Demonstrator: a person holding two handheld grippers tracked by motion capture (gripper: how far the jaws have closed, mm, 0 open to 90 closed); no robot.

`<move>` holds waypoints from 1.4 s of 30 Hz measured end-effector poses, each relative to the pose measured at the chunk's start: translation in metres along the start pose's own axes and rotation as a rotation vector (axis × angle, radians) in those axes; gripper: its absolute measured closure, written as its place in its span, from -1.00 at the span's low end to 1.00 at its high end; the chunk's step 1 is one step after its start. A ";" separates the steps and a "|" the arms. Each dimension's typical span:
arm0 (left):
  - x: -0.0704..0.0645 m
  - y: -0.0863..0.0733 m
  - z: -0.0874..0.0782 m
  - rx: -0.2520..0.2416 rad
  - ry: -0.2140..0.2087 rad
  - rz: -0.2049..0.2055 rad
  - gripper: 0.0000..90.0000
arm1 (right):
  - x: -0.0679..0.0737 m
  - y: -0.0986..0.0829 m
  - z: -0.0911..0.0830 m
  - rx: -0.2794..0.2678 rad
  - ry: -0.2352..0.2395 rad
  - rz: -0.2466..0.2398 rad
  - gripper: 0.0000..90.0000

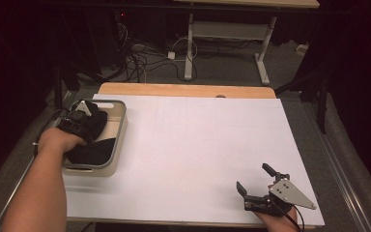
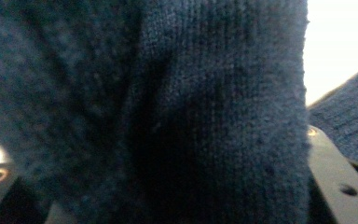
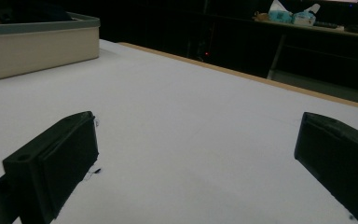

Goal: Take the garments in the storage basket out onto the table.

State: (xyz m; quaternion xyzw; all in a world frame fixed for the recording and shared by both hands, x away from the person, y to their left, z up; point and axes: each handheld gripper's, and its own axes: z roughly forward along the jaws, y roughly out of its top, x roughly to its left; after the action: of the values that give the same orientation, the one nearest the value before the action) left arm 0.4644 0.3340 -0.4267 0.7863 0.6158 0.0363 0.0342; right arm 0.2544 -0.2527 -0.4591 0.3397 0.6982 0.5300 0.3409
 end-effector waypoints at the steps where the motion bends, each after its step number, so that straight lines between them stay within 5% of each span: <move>1: 0.000 0.001 -0.001 0.005 -0.003 0.003 0.06 | 0.000 0.000 0.000 0.000 0.000 -0.001 -1.00; 21: -0.003 0.009 -0.059 0.002 -0.028 0.054 0.11 | 0.001 0.000 -0.001 0.000 -0.003 -0.003 -1.00; 42: -0.009 0.015 -0.094 0.080 -0.070 0.116 0.11 | 0.002 -0.001 -0.001 0.004 -0.002 0.000 -1.00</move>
State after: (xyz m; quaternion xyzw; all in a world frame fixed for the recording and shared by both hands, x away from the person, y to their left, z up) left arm 0.4674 0.3221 -0.3317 0.8222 0.5687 -0.0140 0.0219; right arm 0.2521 -0.2515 -0.4600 0.3408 0.6989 0.5284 0.3409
